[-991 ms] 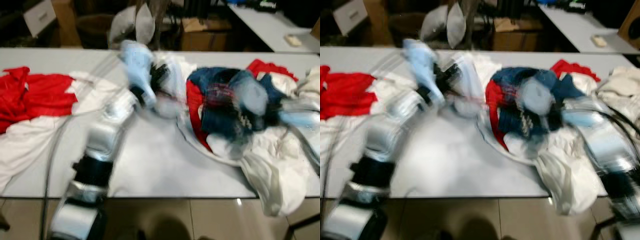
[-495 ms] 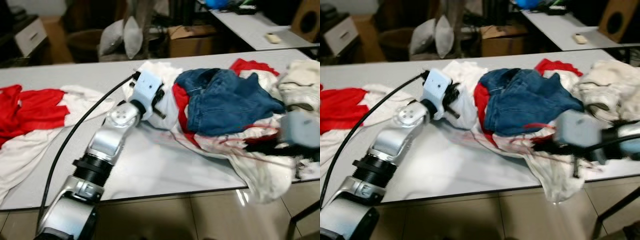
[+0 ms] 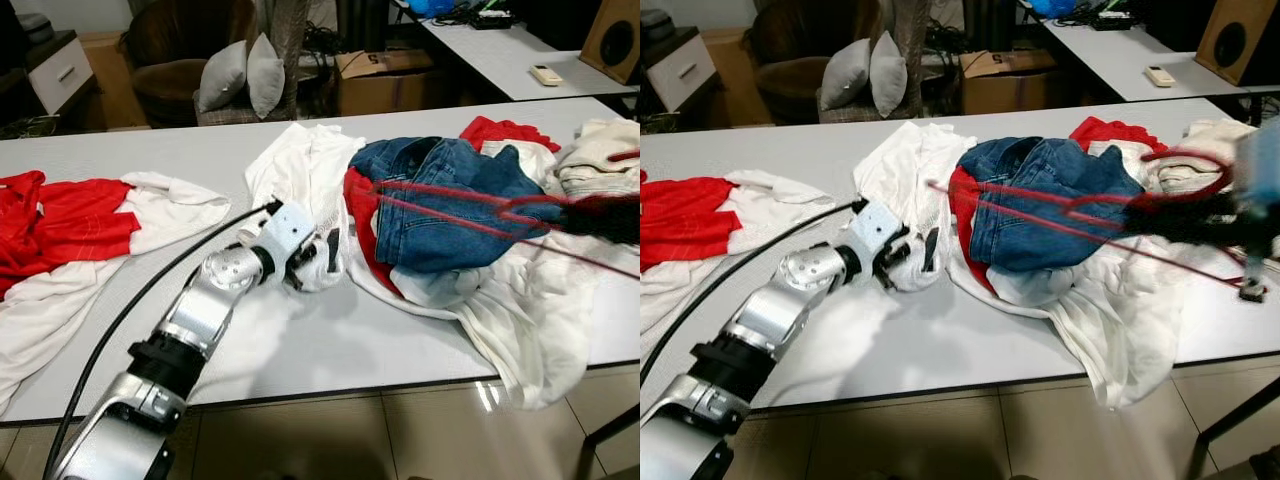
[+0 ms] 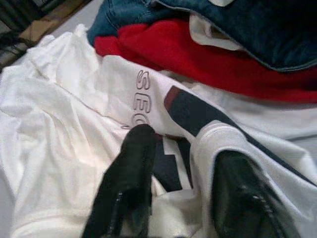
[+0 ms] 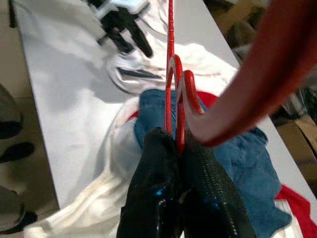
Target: Hang hanger
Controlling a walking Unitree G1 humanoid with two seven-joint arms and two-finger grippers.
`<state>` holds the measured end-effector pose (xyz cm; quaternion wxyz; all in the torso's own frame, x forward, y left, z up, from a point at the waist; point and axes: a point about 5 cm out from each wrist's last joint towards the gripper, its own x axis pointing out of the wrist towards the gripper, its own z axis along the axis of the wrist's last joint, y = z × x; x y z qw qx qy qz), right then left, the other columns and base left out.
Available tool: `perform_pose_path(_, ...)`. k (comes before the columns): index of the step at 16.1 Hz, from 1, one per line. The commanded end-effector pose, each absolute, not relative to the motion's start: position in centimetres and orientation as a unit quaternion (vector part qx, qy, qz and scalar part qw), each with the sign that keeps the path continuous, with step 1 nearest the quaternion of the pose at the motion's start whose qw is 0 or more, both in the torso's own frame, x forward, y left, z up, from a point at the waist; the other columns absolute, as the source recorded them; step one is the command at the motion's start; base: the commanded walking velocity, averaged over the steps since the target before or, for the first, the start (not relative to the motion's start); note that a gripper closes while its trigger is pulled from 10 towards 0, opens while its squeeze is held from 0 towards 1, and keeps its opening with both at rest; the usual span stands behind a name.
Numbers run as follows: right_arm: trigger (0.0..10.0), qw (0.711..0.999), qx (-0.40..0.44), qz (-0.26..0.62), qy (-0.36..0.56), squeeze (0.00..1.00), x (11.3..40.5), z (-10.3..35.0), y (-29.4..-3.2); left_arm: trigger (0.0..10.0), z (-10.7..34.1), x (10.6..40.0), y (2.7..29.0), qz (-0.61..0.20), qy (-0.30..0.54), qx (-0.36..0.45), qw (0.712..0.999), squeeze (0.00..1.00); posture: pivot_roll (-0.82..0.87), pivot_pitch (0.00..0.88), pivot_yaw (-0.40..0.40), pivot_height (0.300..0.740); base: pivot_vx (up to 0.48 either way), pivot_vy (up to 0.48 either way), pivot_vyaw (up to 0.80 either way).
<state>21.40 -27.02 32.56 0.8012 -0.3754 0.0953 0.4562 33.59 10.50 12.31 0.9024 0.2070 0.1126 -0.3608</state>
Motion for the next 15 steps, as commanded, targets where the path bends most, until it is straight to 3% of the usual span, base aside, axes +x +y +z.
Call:
perform_pose_path(1,10.0,0.809,-0.387,0.433,0.092,0.0,21.8,32.8,-27.3,10.0,12.7,33.0,9.8,-0.392,0.099,0.189,0.895,1.0,-0.2,0.0,0.093,0.74,0.0,0.0,0.0)
perform_pose_path(3,10.0,0.84,-0.382,0.378,0.073,0.0,23.4,32.2,-27.3,10.0,14.4,31.0,8.4,-0.448,0.056,0.119,0.884,1.0,-0.2,0.0,0.089,0.74,0.0,0.0,0.0)
perform_pose_path(5,10.0,0.861,-0.355,0.359,0.06,0.0,24.5,30.9,-26.5,10.0,15.9,28.8,7.6,-0.508,0.034,0.098,0.855,1.0,-0.18,0.0,0.076,0.74,0.0,0.0,0.0)
perform_pose_path(6,10.0,0.892,-0.318,0.319,0.04,0.0,26.0,29.5,-25.6,10.0,17.4,27.0,7.2,-0.546,0.012,0.088,0.833,1.0,-0.17,0.0,0.074,0.74,0.0,0.0,0.0)
perform_pose_path(8,10.0,0.92,-0.274,0.279,0.02,0.0,27.4,28.4,-24.6,10.0,18.4,26.4,7.3,-0.554,-0.005,0.098,0.827,1.0,-0.16,0.0,0.072,0.74,0.0,0.0,0.0)
perform_pose_path(11,10.0,0.945,-0.178,0.273,0.009,0.0,28.7,27.0,-22.7,10.0,18.0,25.6,7.6,-0.577,0.017,0.194,0.793,1.0,-0.15,0.0,0.07,0.74,0.0,0.0,0.0)
perform_pose_path(15,10.0,0.971,-0.083,0.224,0.009,0.0,29.9,25.9,-20.4,10.0,16.3,26.9,10.1,-0.52,0.074,0.299,0.797,1.0,-0.15,0.0,0.075,0.74,0.0,0.0,0.0)
